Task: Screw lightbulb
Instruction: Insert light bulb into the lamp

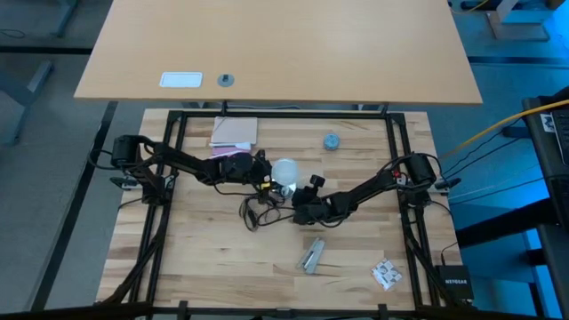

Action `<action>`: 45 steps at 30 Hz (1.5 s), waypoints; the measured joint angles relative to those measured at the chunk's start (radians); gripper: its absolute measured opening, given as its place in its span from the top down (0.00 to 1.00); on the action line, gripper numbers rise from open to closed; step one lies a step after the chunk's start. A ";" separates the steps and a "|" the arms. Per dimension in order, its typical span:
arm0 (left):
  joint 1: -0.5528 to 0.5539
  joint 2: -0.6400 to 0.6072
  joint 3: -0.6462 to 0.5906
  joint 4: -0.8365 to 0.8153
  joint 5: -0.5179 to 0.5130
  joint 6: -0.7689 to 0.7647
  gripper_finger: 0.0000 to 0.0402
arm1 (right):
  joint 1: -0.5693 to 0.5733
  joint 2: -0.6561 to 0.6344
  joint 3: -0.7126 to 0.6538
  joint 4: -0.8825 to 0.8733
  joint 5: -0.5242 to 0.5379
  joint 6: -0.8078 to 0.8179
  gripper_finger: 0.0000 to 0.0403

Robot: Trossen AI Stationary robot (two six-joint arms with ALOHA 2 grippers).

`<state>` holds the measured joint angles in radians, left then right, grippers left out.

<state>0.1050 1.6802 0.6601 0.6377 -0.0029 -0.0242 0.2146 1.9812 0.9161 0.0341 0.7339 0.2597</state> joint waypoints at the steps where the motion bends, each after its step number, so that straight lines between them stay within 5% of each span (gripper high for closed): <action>1: 0.000 0.000 0.000 0.000 0.000 0.000 0.62 | 0.000 0.000 0.000 0.001 0.000 -0.001 0.81; 11: -0.001 0.000 0.000 0.001 0.008 -0.003 0.62 | -0.002 -0.063 -0.005 -0.050 -0.006 -0.060 0.81; 28: -0.001 0.000 0.000 0.001 0.005 0.036 0.62 | 0.000 -0.166 -0.001 0.012 -0.343 -0.097 0.80; 41: -0.001 0.000 0.000 0.002 0.002 0.047 0.62 | 0.001 -0.166 0.000 0.093 -0.387 -0.049 0.50; 45: -0.001 0.000 0.000 0.002 0.001 0.048 0.62 | 0.001 -0.166 0.000 0.100 -0.387 -0.086 0.48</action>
<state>0.1036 1.6802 0.6600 0.6395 -0.0020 0.0242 0.2157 1.8149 0.9165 0.1345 0.3470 0.1733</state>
